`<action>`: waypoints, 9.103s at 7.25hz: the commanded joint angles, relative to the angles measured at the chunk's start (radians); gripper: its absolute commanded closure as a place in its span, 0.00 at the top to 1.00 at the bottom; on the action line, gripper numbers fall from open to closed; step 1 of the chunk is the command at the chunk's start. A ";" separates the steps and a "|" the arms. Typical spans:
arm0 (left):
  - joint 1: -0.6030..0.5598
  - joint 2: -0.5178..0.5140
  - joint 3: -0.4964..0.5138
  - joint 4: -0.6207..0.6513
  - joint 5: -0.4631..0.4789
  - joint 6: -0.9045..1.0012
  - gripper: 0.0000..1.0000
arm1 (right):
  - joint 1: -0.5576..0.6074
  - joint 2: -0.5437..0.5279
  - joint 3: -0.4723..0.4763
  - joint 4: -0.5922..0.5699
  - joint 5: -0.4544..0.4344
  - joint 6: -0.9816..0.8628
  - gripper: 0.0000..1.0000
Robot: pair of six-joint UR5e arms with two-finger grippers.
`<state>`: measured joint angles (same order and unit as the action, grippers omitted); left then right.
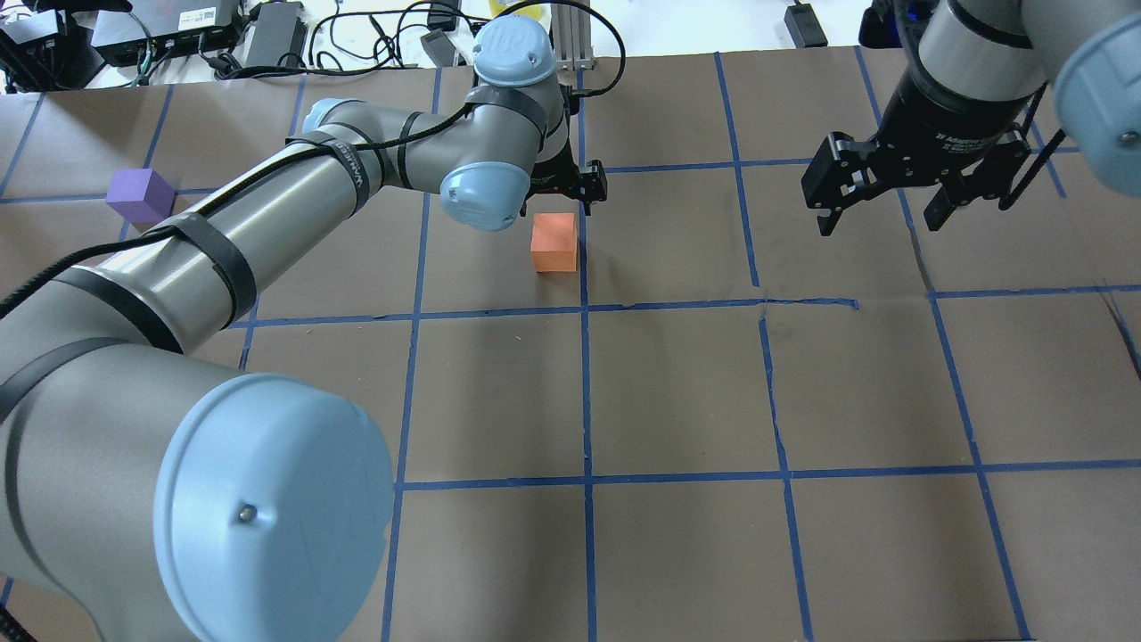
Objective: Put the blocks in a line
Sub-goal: 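Lower the left gripper onto the orange cube and grasp it, then carry the orange cube toward the purple cube while the right arm retracts, then lower the orange cube between the purple and pink cubes with the left gripper, then open the left gripper to release the orange cube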
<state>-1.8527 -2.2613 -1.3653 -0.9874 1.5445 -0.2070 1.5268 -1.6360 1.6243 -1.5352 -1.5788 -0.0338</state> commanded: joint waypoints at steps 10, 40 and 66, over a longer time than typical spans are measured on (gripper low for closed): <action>0.086 0.034 0.003 -0.031 0.008 0.001 0.13 | 0.042 -0.018 0.009 0.001 -0.084 -0.015 1.00; 0.863 -0.076 0.069 -0.013 0.017 0.890 0.13 | 0.036 -0.015 0.048 0.006 -0.037 -0.018 1.00; 0.851 0.245 0.106 -0.370 0.026 0.913 1.00 | 0.033 -0.015 0.046 -0.031 -0.033 -0.018 1.00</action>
<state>-0.9995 -2.1074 -1.2615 -1.2175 1.5676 0.7027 1.5621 -1.6497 1.6717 -1.5494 -1.6139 -0.0500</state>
